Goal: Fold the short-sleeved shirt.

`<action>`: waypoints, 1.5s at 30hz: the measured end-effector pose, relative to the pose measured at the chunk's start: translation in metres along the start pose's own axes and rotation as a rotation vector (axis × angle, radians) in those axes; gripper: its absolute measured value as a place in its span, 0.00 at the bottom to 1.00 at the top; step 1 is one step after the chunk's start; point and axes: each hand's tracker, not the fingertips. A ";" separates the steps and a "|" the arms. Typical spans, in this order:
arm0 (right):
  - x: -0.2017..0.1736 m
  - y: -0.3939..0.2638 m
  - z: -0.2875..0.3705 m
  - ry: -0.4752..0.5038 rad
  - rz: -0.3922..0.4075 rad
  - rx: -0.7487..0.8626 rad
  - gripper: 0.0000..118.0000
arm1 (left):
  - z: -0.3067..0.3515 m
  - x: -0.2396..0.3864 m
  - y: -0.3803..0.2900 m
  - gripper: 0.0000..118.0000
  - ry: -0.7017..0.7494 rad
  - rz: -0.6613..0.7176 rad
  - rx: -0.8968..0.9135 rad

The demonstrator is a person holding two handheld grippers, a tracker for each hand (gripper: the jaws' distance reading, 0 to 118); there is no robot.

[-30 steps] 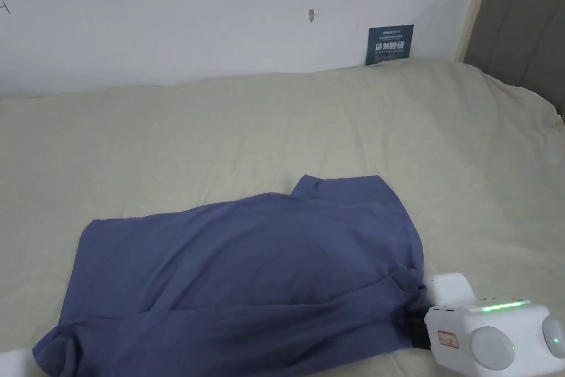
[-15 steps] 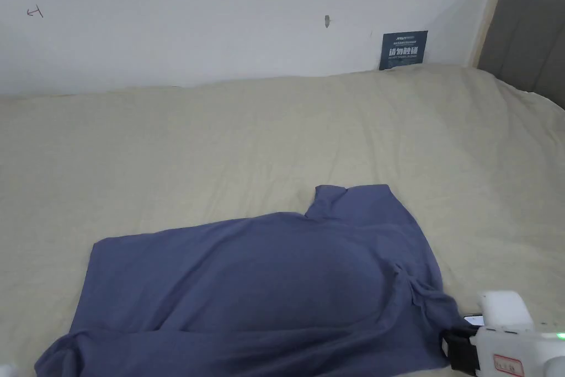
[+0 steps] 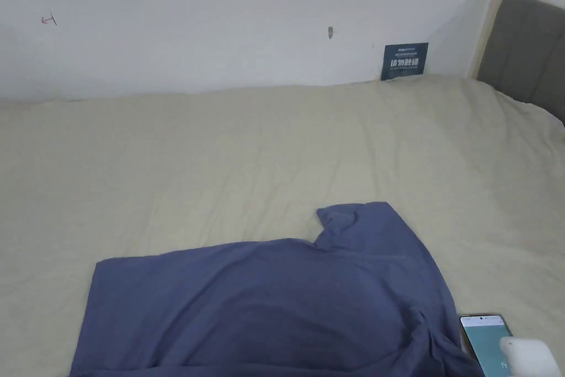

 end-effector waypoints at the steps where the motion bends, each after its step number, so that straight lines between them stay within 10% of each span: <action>1: -0.001 0.005 0.005 0.000 0.001 0.011 0.98 | 0.007 0.002 0.004 0.87 -0.003 0.005 0.025; 8: -0.011 0.071 0.025 0.039 0.047 0.092 0.96 | 0.046 0.017 0.064 0.44 -0.029 0.002 0.214; 10: -0.019 0.092 0.025 0.019 0.069 0.134 0.78 | 0.046 0.026 0.081 0.18 -0.042 -0.009 0.239; 12: -0.025 0.116 0.018 -0.047 0.109 0.174 0.18 | 0.038 0.034 0.104 0.04 -0.023 -0.024 0.224; 19: -0.028 0.195 -0.044 -0.040 0.126 0.112 0.04 | -0.012 0.055 0.154 0.00 -0.041 -0.032 0.211; 28: 0.002 0.252 -0.153 -0.081 0.081 -0.021 0.09 | -0.083 0.061 0.189 0.00 -0.046 -0.067 0.127; 31: 0.013 0.265 -0.180 -0.094 0.048 -0.090 0.91 | -0.097 0.054 0.194 0.00 -0.029 -0.056 0.138; 45: 0.012 0.250 -0.208 -0.179 0.065 -0.103 0.83 | -0.108 0.038 0.189 0.00 -0.009 -0.009 0.086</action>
